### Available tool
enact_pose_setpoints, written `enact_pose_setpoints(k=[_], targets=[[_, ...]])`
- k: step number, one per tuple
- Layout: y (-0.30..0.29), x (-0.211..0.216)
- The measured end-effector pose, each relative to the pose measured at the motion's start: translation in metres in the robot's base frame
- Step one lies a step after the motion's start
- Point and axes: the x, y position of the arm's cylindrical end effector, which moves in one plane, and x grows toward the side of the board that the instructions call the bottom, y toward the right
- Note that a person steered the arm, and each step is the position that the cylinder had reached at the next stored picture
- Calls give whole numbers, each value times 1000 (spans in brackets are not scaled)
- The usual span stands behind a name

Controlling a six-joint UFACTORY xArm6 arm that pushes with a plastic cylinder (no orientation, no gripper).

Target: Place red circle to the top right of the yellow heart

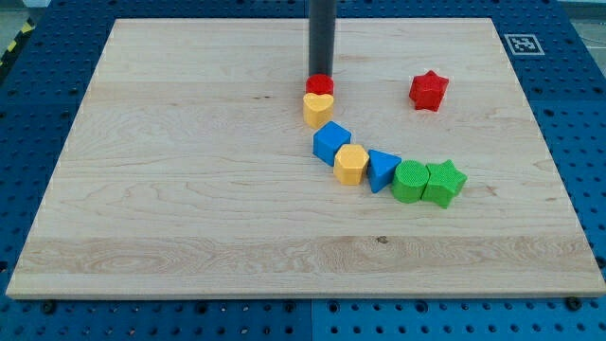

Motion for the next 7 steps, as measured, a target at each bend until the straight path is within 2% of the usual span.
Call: enact_pose_setpoints(k=[1, 4, 5, 7], targets=[[10, 8], [-72, 0], [-89, 10], [-57, 21]])
